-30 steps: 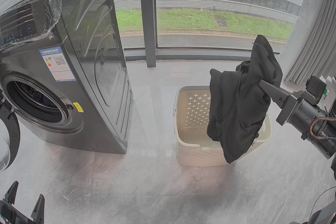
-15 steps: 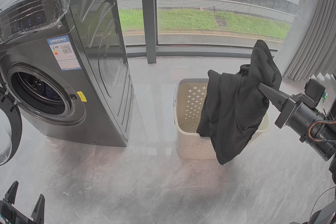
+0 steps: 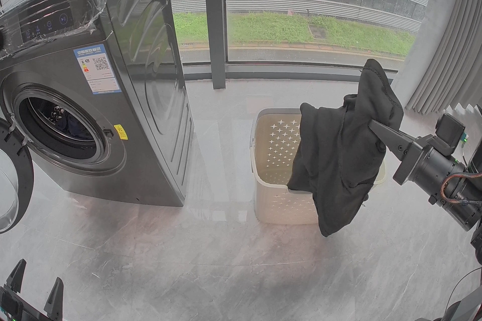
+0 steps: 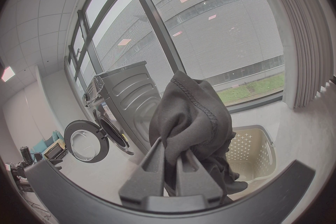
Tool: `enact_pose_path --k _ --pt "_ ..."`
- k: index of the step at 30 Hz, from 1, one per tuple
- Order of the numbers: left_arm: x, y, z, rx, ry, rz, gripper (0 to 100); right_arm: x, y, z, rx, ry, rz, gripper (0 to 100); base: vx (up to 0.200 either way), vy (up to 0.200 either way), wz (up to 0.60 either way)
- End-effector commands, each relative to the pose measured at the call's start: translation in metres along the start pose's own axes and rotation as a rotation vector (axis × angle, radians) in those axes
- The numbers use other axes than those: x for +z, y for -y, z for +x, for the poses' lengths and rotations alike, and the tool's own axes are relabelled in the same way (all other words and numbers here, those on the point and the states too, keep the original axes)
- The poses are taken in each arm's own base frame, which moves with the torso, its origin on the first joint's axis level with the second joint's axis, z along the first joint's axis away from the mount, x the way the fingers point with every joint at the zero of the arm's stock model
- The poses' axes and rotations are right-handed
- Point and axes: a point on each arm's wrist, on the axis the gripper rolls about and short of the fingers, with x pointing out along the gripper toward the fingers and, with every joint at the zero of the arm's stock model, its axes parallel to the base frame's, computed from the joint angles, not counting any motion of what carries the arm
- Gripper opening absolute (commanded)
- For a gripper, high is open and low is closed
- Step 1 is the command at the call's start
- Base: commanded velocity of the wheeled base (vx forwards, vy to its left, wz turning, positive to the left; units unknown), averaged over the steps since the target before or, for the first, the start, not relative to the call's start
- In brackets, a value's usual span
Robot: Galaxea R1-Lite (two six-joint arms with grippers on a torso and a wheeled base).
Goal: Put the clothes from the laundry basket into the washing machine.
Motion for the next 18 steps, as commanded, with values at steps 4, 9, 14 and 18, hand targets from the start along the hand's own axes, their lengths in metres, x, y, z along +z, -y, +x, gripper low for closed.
enact_pose_path --k 4,9,14,18 --pt "-0.0052 -0.0002 0.0003 0.001 -0.004 -0.001 100 -0.0018 -0.0001 0.0008 0.003 -0.004 0.0 0 0.0 0.0 0.0" --pt "-0.0052 -0.0002 0.0003 0.001 -0.004 -0.001 100 -0.0043 -0.0003 0.0027 0.004 -0.014 -0.001 0 0.0 0.0 0.0" --pt "-0.0052 -0.0002 0.0003 0.001 -0.004 0.001 100 -0.0036 -0.0005 0.0031 0.004 -0.011 -0.001 0 -0.2 0.0 0.0" --pt "-0.0052 -0.0002 0.0003 0.001 -0.004 -0.001 100 -0.0036 -0.0005 0.0031 0.004 -0.011 -0.001 0 -0.2 0.0 0.0"
